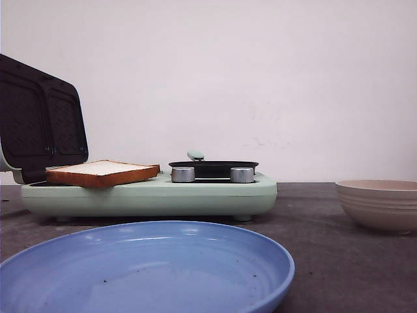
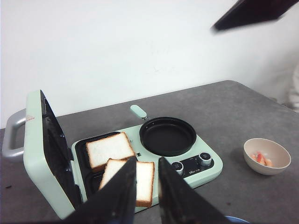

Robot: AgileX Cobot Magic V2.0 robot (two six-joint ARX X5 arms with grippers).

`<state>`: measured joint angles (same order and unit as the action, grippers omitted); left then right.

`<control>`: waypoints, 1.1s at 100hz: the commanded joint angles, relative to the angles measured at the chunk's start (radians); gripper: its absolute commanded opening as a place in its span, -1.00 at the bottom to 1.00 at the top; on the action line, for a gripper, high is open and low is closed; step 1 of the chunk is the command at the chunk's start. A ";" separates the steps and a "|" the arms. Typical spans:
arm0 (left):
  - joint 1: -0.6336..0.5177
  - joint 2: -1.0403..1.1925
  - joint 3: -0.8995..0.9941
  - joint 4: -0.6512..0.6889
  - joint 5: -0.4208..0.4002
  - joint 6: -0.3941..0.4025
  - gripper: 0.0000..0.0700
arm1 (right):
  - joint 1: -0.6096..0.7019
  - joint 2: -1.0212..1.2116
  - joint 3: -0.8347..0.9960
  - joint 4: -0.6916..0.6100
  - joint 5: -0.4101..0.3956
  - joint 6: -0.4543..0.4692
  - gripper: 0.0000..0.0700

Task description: Make breakfast with bread and shrimp

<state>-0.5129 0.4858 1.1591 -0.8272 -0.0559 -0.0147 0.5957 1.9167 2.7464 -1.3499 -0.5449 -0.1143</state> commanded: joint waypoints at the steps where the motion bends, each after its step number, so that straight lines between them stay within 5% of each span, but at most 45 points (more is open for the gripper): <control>1: -0.005 0.003 0.014 0.013 -0.004 -0.001 -1.00 | 0.010 -0.051 0.034 -0.083 -0.052 -0.032 -1.00; 20: -0.005 0.003 0.014 0.013 -0.004 -0.001 -1.00 | 0.010 -0.253 -0.110 -0.085 -0.056 -0.065 -0.99; 41: -0.005 0.003 0.014 0.013 -0.004 0.000 -1.00 | 0.008 -0.555 -0.627 -0.042 0.074 -0.137 -1.00; 53: -0.005 0.005 0.014 0.020 -0.007 0.016 -1.00 | -0.002 -0.727 -0.962 0.249 0.075 -0.124 -1.00; 63: -0.005 0.014 0.014 0.042 -0.049 0.018 -1.00 | -0.013 -0.849 -1.210 0.597 0.117 -0.024 -1.00; 82: -0.004 0.053 0.011 0.063 -0.193 -0.031 -1.00 | -0.014 -1.054 -1.625 1.151 0.511 0.159 -1.00; 91: -0.004 0.078 0.011 0.079 -0.267 -0.036 -1.00 | -0.014 -1.133 -1.776 1.291 0.618 0.230 -0.99; 110: 0.016 0.146 0.005 0.163 -0.319 -0.050 -1.00 | -0.018 -1.243 -1.943 1.319 0.627 0.261 -0.99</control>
<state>-0.5018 0.6048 1.1587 -0.7029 -0.3664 -0.0528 0.5720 0.6846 0.8139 -0.0273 0.0845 0.1116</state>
